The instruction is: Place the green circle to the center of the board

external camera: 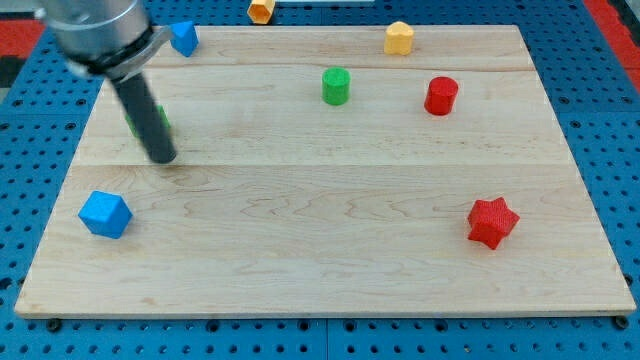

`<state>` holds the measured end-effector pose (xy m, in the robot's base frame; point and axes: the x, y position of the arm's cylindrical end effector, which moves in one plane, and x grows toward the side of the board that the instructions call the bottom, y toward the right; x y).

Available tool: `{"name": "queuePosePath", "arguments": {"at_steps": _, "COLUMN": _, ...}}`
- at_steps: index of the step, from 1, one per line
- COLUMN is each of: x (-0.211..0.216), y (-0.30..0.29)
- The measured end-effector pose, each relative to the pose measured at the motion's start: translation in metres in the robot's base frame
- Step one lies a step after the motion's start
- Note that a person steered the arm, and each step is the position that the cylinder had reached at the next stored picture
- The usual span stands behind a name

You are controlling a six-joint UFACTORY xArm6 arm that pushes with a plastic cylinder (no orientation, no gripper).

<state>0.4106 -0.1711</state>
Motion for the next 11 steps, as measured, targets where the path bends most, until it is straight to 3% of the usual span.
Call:
{"name": "queuePosePath", "arguments": {"at_steps": 2, "x": -0.111, "y": 0.095}}
{"name": "queuePosePath", "arguments": {"at_steps": 3, "x": -0.145, "y": 0.15}}
{"name": "queuePosePath", "arguments": {"at_steps": 5, "x": -0.132, "y": 0.207}}
{"name": "queuePosePath", "arguments": {"at_steps": 6, "x": -0.095, "y": 0.208}}
{"name": "queuePosePath", "arguments": {"at_steps": 8, "x": -0.045, "y": 0.154}}
{"name": "queuePosePath", "arguments": {"at_steps": 9, "x": -0.075, "y": 0.149}}
{"name": "queuePosePath", "arguments": {"at_steps": 10, "x": -0.061, "y": 0.115}}
{"name": "queuePosePath", "arguments": {"at_steps": 11, "x": -0.031, "y": 0.118}}
